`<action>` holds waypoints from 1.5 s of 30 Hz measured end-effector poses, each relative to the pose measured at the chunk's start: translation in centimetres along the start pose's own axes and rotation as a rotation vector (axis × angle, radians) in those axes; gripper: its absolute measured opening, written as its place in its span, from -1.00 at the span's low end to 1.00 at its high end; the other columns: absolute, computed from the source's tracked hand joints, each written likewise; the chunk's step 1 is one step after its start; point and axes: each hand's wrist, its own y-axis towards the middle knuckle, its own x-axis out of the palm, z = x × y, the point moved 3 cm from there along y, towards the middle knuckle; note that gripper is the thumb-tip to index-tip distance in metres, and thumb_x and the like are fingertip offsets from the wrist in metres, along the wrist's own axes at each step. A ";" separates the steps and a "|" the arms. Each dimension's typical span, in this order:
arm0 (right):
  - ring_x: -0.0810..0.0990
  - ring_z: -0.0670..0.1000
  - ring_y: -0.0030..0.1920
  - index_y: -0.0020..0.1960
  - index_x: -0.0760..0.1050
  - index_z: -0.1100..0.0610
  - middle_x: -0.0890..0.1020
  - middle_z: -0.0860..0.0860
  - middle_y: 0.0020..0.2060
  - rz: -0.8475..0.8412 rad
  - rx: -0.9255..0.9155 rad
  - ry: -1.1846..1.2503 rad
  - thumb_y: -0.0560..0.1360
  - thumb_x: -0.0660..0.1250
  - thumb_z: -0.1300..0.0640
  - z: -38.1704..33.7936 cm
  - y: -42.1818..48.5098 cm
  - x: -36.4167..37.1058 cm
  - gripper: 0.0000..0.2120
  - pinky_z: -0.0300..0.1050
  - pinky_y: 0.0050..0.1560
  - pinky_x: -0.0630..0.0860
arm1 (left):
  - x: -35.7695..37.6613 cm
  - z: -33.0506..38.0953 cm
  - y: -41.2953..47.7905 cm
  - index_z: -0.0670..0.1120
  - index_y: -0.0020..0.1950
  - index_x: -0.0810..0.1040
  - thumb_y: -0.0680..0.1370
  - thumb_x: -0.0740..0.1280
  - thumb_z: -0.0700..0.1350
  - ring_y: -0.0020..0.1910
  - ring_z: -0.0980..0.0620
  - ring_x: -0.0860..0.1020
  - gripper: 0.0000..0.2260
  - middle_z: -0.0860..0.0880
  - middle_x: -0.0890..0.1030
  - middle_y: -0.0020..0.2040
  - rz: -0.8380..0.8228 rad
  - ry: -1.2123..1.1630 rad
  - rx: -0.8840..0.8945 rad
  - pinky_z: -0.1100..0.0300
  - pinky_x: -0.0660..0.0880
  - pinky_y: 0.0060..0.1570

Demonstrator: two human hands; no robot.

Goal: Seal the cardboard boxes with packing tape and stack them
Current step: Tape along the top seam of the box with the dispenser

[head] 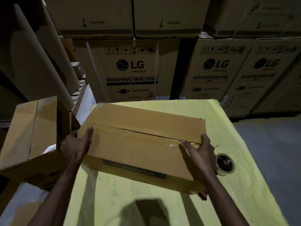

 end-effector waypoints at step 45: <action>0.60 0.27 -0.06 0.25 0.48 -0.07 0.64 0.17 -0.11 0.259 0.509 -0.247 0.41 0.54 -0.08 19.7 -2.8 -5.2 -0.54 0.00 -0.12 0.45 | 7.6 5.3 -1.5 0.07 0.38 0.53 0.22 0.57 0.40 0.29 -0.11 0.53 -0.19 0.00 0.59 0.29 -0.769 -0.385 -0.049 -0.18 0.48 0.20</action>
